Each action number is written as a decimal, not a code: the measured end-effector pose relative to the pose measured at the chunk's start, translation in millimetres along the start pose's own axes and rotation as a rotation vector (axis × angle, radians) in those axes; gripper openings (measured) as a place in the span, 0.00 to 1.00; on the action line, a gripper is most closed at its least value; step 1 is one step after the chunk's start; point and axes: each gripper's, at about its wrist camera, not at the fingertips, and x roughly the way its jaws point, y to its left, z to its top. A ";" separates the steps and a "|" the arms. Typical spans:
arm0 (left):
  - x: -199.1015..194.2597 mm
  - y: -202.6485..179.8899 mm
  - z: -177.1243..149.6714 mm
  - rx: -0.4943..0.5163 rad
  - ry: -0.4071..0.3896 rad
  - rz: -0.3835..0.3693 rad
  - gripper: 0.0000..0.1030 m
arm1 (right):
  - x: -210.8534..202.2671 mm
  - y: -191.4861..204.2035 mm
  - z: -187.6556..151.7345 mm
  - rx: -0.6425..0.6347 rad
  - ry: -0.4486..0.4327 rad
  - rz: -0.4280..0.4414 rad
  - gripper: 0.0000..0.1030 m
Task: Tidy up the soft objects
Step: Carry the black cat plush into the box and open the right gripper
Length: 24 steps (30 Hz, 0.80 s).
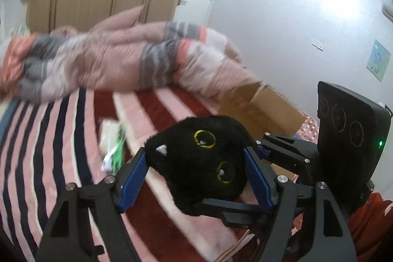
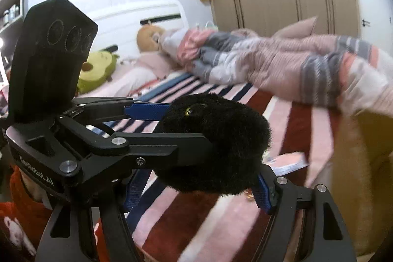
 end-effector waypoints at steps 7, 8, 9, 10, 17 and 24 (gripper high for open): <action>10.7 -78.1 42.7 0.120 -0.035 -0.042 0.72 | -73.6 -41.1 8.2 0.025 -0.054 -0.070 0.68; 16.5 -86.7 46.1 0.132 -0.031 -0.049 0.72 | -82.3 -49.6 6.6 0.039 -0.054 -0.079 0.68; 22.8 -94.9 49.0 0.144 -0.025 -0.056 0.72 | -90.2 -60.1 4.1 0.050 -0.052 -0.093 0.68; 33.9 -106.1 52.9 0.160 -0.012 -0.067 0.72 | -95.9 -67.5 1.4 0.055 -0.047 -0.106 0.68; 100.4 -152.1 61.2 0.221 0.094 -0.093 0.72 | -116.2 -134.2 -24.9 0.115 0.032 -0.172 0.69; 136.9 -160.3 59.6 0.236 0.164 -0.052 0.72 | -105.3 -171.2 -43.6 0.147 0.101 -0.171 0.73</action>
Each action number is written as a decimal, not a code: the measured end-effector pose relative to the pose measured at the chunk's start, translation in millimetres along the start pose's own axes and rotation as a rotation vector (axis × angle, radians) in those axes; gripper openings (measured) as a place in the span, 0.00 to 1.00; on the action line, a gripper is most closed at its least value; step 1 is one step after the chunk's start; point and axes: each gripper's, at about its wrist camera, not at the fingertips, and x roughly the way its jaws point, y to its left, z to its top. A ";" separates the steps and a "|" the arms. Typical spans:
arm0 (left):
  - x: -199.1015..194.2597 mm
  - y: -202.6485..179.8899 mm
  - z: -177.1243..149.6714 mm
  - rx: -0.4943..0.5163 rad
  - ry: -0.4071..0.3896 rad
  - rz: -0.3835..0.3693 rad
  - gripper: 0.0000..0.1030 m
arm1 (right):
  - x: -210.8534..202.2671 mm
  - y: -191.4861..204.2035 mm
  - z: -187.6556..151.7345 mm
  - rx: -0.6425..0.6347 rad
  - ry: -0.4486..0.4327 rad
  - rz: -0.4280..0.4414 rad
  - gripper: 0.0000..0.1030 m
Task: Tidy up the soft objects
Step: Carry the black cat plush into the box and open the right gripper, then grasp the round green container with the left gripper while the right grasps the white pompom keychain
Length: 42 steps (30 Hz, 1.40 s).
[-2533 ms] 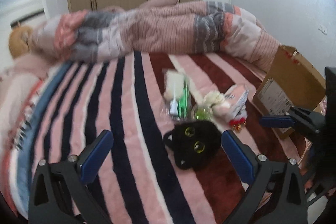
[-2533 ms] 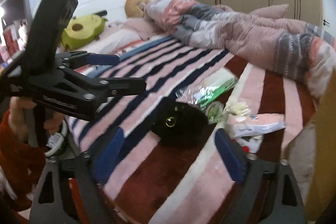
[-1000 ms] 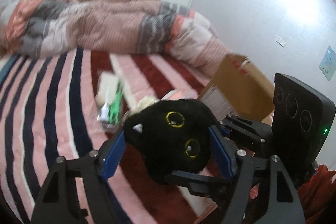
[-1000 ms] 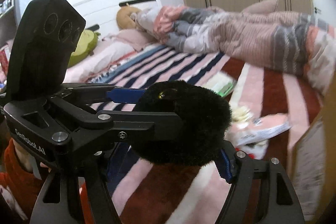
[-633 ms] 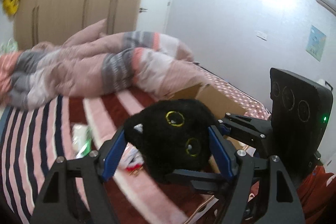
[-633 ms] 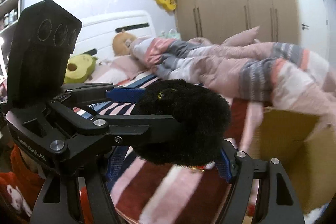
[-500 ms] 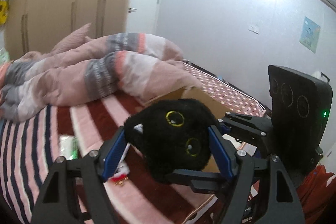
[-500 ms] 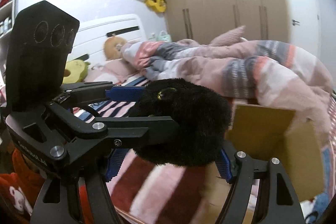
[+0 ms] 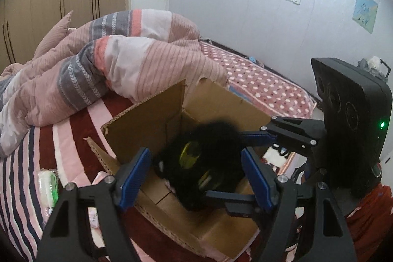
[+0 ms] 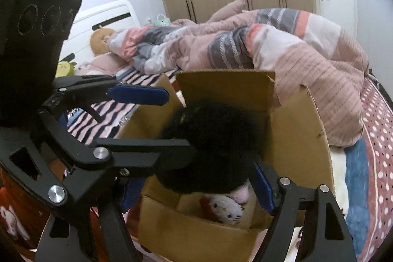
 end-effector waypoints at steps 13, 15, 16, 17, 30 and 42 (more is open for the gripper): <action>-37.2 28.4 -4.6 -0.050 -0.106 0.079 0.99 | -1.6 28.9 5.1 -0.113 -0.023 -0.069 1.00; -55.5 39.4 -9.9 -0.069 -0.135 0.099 0.99 | -4.9 40.3 9.2 -0.121 -0.044 -0.060 1.00; -61.5 43.5 -12.1 -0.074 -0.143 0.109 0.99 | -6.3 44.6 12.1 -0.123 -0.058 -0.057 1.00; -72.1 50.1 -16.7 -0.082 -0.157 0.133 0.99 | -9.1 51.7 15.1 -0.132 -0.082 -0.069 1.00; -146.4 150.7 -99.1 -0.226 -0.182 0.333 0.99 | 34.9 175.1 35.2 -0.280 -0.107 0.028 0.82; -76.3 205.7 -168.0 -0.306 -0.061 0.207 0.84 | 160.6 172.5 -20.0 -0.118 0.106 0.040 0.68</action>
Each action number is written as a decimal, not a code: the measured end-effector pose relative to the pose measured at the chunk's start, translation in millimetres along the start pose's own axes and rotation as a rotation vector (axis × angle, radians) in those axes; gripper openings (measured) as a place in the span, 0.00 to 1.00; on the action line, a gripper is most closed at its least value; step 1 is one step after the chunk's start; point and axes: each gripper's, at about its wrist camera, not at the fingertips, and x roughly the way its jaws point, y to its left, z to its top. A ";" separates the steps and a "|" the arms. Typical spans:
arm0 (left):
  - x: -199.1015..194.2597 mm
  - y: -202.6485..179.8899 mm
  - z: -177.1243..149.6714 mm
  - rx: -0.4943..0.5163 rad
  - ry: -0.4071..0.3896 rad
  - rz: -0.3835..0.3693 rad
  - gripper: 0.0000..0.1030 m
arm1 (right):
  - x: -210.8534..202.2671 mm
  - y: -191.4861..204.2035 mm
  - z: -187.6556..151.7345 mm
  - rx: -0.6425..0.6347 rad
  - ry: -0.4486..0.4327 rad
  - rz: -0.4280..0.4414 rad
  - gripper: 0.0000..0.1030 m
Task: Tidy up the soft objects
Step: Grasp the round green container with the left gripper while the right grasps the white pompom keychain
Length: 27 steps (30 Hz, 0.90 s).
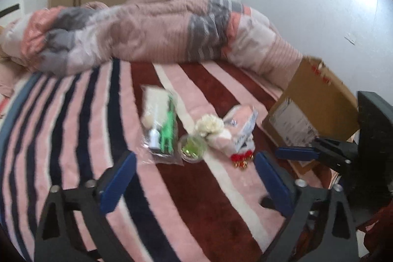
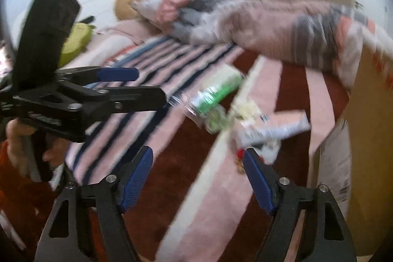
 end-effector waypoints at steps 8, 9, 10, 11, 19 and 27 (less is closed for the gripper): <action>67.9 -14.3 -6.4 0.075 0.093 -0.084 0.52 | 42.0 -40.3 -16.5 0.084 0.030 -0.151 0.62; 74.3 -17.2 -5.6 0.088 0.095 -0.079 0.52 | 44.4 -43.5 -16.4 0.086 0.027 -0.162 0.62; 81.2 -18.6 -4.8 0.097 0.101 -0.070 0.52 | 45.4 -45.1 -16.3 0.086 0.023 -0.174 0.62; 86.4 -19.1 -4.0 0.102 0.107 -0.060 0.52 | 47.3 -47.0 -16.1 0.085 0.021 -0.183 0.62; 121.9 -5.6 -9.3 0.084 0.141 0.039 0.50 | 63.4 -61.1 -13.6 0.096 0.033 -0.178 0.62; 124.2 -6.7 -10.3 0.099 0.144 0.041 0.40 | 68.7 -63.7 -9.9 0.103 0.031 -0.164 0.45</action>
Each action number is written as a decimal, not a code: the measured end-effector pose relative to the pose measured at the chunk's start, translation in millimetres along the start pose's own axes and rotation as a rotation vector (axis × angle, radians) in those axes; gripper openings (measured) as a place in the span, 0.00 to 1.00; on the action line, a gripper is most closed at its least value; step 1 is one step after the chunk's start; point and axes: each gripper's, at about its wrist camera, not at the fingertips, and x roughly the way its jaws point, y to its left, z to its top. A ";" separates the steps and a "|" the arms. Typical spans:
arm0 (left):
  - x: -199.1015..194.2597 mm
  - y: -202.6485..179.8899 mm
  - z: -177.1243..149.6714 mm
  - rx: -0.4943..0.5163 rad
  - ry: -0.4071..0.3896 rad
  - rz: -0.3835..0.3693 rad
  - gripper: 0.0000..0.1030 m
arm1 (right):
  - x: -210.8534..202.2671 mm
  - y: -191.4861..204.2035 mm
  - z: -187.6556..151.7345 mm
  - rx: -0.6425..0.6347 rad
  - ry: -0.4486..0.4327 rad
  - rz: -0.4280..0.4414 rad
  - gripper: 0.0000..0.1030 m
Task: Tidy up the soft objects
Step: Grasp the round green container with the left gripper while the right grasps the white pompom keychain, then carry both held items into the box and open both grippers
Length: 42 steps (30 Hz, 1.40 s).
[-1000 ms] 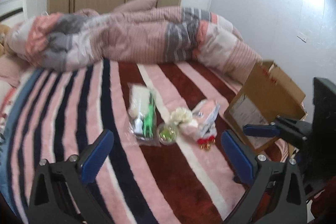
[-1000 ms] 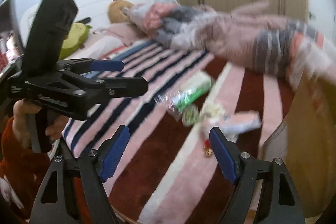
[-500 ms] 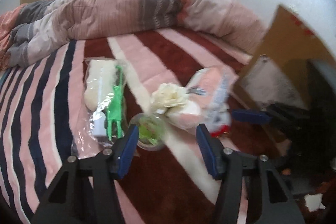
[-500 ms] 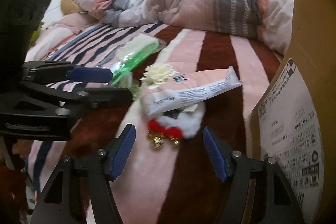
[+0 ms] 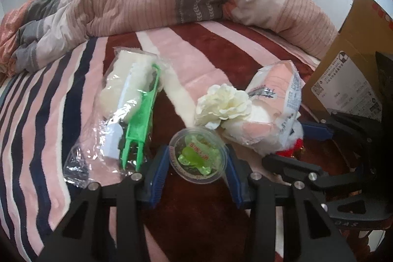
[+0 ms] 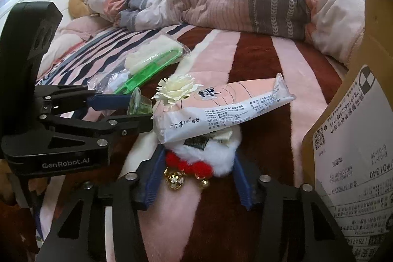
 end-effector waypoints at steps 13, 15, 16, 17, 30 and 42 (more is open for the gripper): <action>-49.4 -7.0 -17.6 0.015 -0.029 0.023 0.40 | -50.1 21.3 -19.1 -0.041 -0.028 0.109 0.42; -60.9 -7.5 -20.2 0.013 -0.044 0.032 0.40 | -63.8 28.4 -18.7 -0.057 -0.045 0.114 0.42; -69.3 -7.9 -21.0 0.011 -0.055 0.037 0.39 | -68.2 30.2 -18.4 -0.060 -0.052 0.116 0.42; -75.2 -8.2 -21.2 0.009 -0.064 0.039 0.39 | -74.7 32.6 -16.5 -0.063 -0.062 0.122 0.42; -183.7 -41.4 5.8 0.064 -0.218 0.092 0.39 | -190.5 44.2 28.7 -0.155 -0.252 0.141 0.42; -221.2 -139.5 64.4 0.203 -0.284 -0.003 0.39 | -260.3 -36.9 24.8 -0.058 -0.288 0.041 0.42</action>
